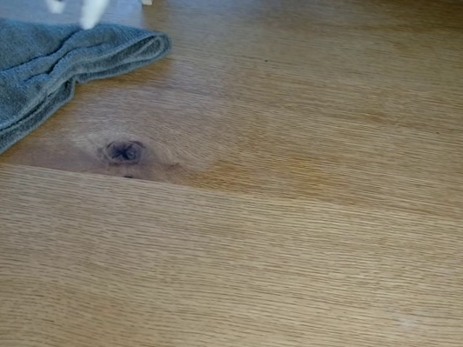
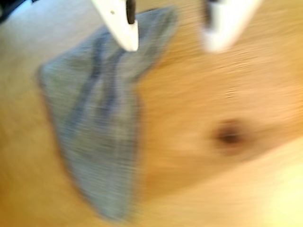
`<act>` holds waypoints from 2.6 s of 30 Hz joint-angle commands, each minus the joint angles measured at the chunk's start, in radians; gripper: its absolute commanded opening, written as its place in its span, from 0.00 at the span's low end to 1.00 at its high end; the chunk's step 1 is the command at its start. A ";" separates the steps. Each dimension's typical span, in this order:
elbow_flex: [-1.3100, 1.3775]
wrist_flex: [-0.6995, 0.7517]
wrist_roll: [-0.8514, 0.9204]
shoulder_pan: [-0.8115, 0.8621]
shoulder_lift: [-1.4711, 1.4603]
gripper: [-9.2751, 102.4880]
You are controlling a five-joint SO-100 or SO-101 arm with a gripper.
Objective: Clean the area in front of the robot
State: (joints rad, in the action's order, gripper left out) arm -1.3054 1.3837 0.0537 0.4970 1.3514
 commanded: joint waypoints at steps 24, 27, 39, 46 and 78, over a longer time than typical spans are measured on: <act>-0.750 -0.075 -0.202 -0.417 0.795 0.08; -0.910 -0.117 -0.184 -0.387 0.922 0.08; -1.608 -0.215 -0.094 -0.399 1.661 0.08; -1.873 -0.138 -0.064 -0.414 1.924 0.08; -2.057 -0.117 -0.106 -0.491 1.954 0.08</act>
State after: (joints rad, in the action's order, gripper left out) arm -3.2428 1.2625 -0.0537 0.0138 3.3027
